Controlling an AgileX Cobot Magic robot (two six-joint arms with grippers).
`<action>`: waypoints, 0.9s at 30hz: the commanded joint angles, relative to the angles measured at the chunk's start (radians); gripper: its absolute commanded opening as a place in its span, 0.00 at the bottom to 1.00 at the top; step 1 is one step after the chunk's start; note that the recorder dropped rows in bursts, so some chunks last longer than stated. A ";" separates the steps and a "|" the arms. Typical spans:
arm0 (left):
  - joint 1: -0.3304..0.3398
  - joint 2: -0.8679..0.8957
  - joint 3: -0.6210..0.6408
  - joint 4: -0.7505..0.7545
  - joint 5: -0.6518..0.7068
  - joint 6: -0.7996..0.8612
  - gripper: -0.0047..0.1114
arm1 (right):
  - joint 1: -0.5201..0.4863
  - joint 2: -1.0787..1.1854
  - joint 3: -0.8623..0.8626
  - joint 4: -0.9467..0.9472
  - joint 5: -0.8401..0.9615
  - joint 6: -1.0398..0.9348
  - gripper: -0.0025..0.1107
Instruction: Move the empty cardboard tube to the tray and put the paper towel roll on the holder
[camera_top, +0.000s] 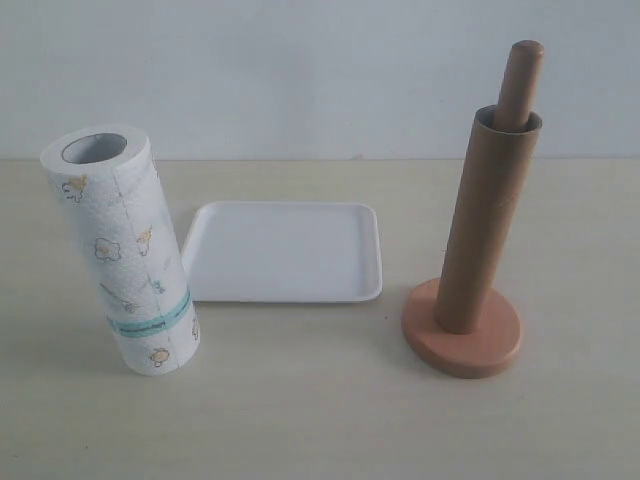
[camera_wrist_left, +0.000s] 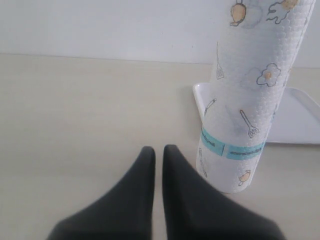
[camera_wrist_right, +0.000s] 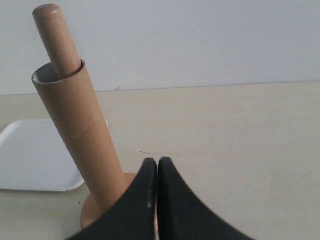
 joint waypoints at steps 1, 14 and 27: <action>0.002 -0.003 0.003 -0.003 -0.008 -0.008 0.08 | -0.006 0.002 -0.007 0.007 -0.024 0.004 0.02; 0.002 -0.003 0.003 -0.003 -0.008 -0.008 0.08 | -0.006 0.002 -0.007 0.074 0.108 -0.155 0.39; 0.002 -0.003 0.003 -0.003 -0.008 -0.008 0.08 | -0.006 0.002 -0.007 0.305 0.202 -0.244 0.81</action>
